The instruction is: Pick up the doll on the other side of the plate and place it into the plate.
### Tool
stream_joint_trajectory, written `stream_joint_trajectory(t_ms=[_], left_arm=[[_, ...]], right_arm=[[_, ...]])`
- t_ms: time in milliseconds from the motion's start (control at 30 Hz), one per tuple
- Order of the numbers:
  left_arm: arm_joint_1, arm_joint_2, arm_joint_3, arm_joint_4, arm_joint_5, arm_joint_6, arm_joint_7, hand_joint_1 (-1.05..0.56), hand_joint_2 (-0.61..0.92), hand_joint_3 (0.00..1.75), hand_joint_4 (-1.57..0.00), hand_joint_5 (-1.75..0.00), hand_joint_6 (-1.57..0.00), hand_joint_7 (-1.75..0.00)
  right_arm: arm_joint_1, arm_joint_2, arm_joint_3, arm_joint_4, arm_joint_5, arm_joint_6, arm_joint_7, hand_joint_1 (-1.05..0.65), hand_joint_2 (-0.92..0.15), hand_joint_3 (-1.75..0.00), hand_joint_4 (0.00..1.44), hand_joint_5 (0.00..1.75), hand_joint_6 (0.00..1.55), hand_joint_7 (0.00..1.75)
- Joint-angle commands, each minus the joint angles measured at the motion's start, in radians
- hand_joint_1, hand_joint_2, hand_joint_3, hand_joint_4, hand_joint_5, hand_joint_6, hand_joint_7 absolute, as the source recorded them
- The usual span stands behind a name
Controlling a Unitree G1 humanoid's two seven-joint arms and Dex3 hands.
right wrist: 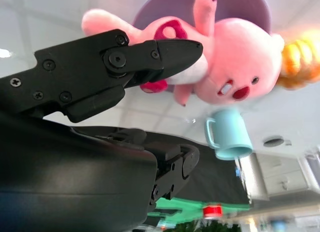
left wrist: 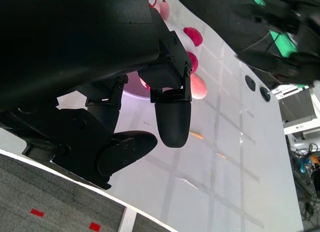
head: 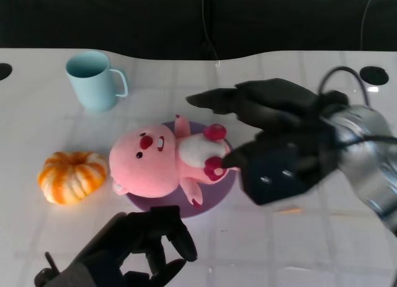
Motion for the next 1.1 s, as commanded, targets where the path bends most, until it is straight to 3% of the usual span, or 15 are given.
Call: stream_joint_trajectory(t_ms=[33,200,333,500,667,700,800,900,1000,1100], left_arm=[[0.008,0.003,0.004,-0.018,-0.001,0.018,0.014,-0.17,0.63,0.89,-0.65,-1.75,-0.63,-1.41],[0.005,0.007,0.0,-0.013,0.014,-0.006,0.016,-0.18,0.63,0.87,-0.63,-1.75,-0.62,-1.41],[0.004,0.004,-0.001,-0.019,0.019,-0.002,0.016,-0.18,0.63,0.87,-0.64,-1.75,-0.63,-1.41],[0.007,0.005,0.001,-0.04,0.022,0.02,0.013,-0.18,0.64,0.88,-0.65,-1.75,-0.63,-1.41],[0.008,0.009,0.008,-0.05,0.016,0.036,0.006,-0.16,0.63,0.88,-0.64,-1.75,-0.63,-1.41],[0.007,0.011,0.01,-0.05,0.015,0.037,0.006,-0.16,0.63,0.88,-0.64,-1.75,-0.63,-1.41],[0.008,0.012,0.019,-0.047,0.001,0.035,0.001,-0.15,0.63,0.88,-0.64,-1.75,-0.63,-1.4],[0.011,0.014,0.026,-0.055,-0.014,0.047,-0.005,-0.15,0.63,0.89,-0.63,-1.75,-0.63,-1.4],[0.013,0.021,0.03,-0.049,-0.022,0.032,-0.005,-0.14,0.64,0.88,-0.63,-1.75,-0.63,-1.39],[0.016,0.026,0.034,-0.052,-0.029,0.038,-0.003,-0.16,0.64,0.88,-0.63,-1.75,-0.63,-1.4]], right_arm=[[0.129,-0.049,-0.089,-0.133,0.062,-0.016,-0.031,-0.72,-0.92,-0.26,0.35,0.35,0.33,0.09],[0.336,-0.086,-0.189,-0.269,0.107,-0.074,-0.107,-0.64,-0.92,-0.25,0.47,0.46,0.44,0.13],[0.434,-0.091,-0.24,-0.308,0.127,-0.103,-0.154,-0.61,-0.92,-0.23,0.5,0.5,0.49,0.15],[0.587,-0.097,-0.339,-0.37,0.206,-0.126,-0.191,-0.28,-0.92,-0.09,0.66,0.97,0.79,0.35],[0.671,-0.1,-0.386,-0.435,0.244,-0.102,-0.177,-0.08,-0.9,-0.11,0.8,1.19,0.95,0.53],[0.691,-0.096,-0.389,-0.458,0.245,-0.081,-0.172,-0.02,-0.86,-0.18,0.81,1.27,0.97,0.59],[0.733,-0.094,-0.381,-0.495,0.233,-0.038,-0.162,0.04,-0.56,-0.83,0.85,1.54,0.96,0.83],[0.746,-0.099,-0.36,-0.484,0.188,-0.039,-0.176,0.08,-0.4,-1.2,0.89,1.58,0.96,0.99],[0.755,-0.112,-0.338,-0.454,0.126,-0.056,-0.188,0.09,-0.3,-1.38,0.93,1.63,0.97,1.1],[0.758,-0.115,-0.32,-0.438,0.098,-0.048,-0.178,0.04,-0.25,-1.44,0.95,1.71,0.95,1.27]])
